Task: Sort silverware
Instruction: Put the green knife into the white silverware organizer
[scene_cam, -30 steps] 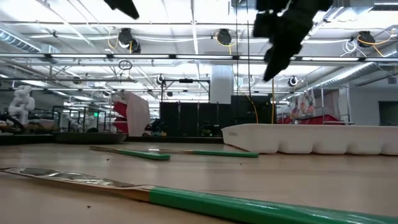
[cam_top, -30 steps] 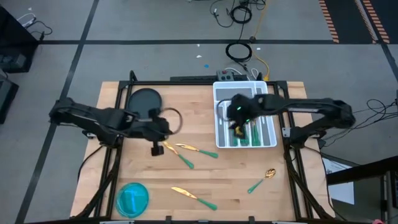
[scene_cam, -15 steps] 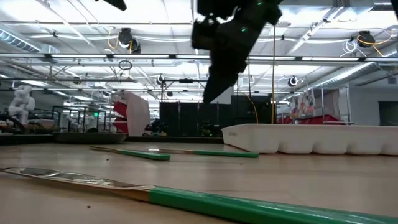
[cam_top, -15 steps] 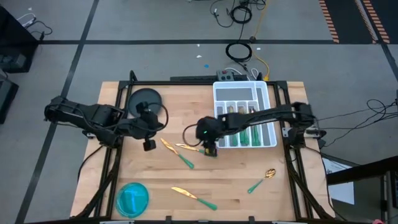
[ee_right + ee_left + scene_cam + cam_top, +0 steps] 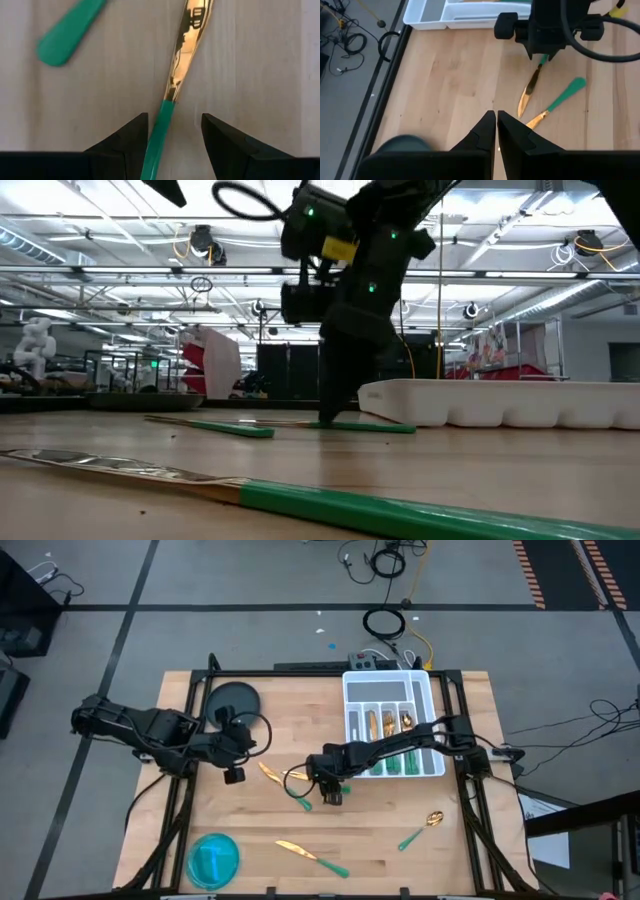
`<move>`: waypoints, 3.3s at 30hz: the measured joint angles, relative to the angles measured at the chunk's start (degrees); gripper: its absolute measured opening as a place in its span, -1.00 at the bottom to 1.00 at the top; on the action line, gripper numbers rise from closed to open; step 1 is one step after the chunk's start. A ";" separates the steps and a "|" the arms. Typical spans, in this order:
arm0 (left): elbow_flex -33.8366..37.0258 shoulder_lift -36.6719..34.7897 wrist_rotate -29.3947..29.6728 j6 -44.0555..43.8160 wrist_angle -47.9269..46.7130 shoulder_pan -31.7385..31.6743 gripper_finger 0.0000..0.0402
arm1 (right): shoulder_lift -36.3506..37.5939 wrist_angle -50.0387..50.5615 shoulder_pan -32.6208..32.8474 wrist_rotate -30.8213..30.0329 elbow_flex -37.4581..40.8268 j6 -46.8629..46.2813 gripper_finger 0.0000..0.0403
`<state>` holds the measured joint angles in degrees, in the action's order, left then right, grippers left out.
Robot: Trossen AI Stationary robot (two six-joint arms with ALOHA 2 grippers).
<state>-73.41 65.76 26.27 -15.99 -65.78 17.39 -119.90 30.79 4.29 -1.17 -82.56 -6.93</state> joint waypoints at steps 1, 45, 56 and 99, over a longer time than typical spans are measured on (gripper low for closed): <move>0.00 0.00 -0.03 -0.05 -0.28 0.01 -0.86 | -0.77 -0.32 0.02 -0.13 -0.01 -0.35 -0.11; 0.00 -2.09 -0.66 -1.74 -7.33 0.02 -0.86 | 1.44 6.54 -3.93 -0.46 -7.69 -11.24 -1.00; 0.00 -2.93 0.74 -1.72 -7.21 0.00 -0.86 | 7.11 10.01 -9.19 -3.00 -7.87 -14.02 -1.00; 0.00 -2.89 4.81 -3.12 -6.69 0.00 -0.86 | 44.18 3.20 -8.05 -27.20 28.20 -63.03 -1.00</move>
<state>-73.41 62.87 31.08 -19.11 -72.47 17.39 -75.72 33.99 -3.75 -28.37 -54.37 -69.96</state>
